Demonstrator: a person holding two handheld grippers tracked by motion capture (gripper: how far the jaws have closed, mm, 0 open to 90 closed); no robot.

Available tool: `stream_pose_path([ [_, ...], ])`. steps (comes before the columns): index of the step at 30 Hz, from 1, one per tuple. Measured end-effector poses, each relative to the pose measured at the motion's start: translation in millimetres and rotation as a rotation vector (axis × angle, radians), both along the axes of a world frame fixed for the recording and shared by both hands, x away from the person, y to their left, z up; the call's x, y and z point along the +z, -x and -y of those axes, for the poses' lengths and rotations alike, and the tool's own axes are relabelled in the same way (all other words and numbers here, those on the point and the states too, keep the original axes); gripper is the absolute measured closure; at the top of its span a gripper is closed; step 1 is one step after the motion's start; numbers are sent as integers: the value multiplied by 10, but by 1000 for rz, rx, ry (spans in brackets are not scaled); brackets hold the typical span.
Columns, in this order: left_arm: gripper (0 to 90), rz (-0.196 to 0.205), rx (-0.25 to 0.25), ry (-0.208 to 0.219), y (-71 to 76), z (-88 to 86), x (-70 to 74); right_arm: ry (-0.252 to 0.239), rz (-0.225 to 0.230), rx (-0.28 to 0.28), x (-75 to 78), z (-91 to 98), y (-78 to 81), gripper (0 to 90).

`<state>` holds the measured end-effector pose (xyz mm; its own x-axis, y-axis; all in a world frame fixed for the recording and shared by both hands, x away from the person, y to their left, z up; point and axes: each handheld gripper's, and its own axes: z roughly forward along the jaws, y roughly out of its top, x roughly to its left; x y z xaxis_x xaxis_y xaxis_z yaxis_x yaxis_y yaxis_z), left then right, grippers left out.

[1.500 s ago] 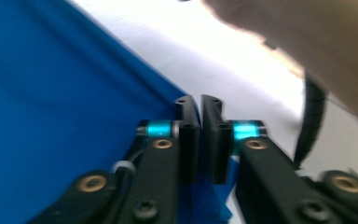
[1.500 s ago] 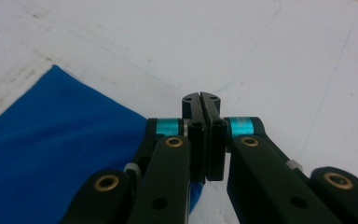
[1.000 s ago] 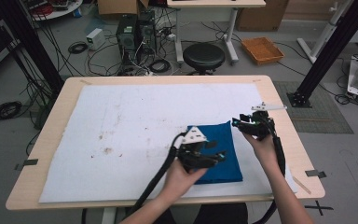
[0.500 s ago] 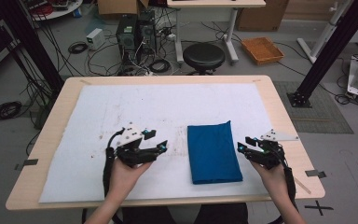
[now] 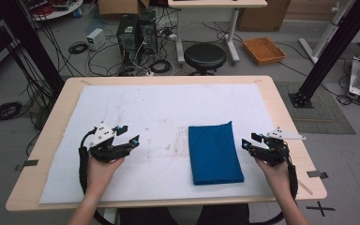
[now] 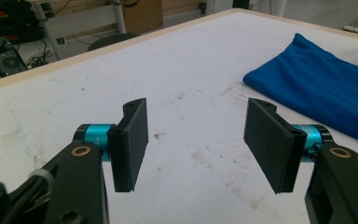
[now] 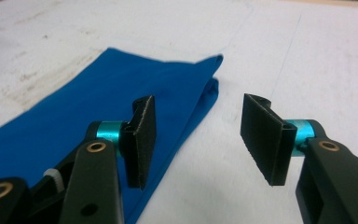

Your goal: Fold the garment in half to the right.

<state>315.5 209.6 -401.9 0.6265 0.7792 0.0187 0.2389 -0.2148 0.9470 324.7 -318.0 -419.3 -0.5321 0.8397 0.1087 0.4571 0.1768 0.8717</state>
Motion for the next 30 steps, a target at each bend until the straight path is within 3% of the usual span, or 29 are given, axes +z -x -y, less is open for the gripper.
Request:
stream_pose_path([
  [8,383,12,15,3,26,-186,32,-97,11,9,260,-10,-199,394],
  [30,374,-13,20,3,2,-129,-32,-58,16,10,218,20,-192,351],
])
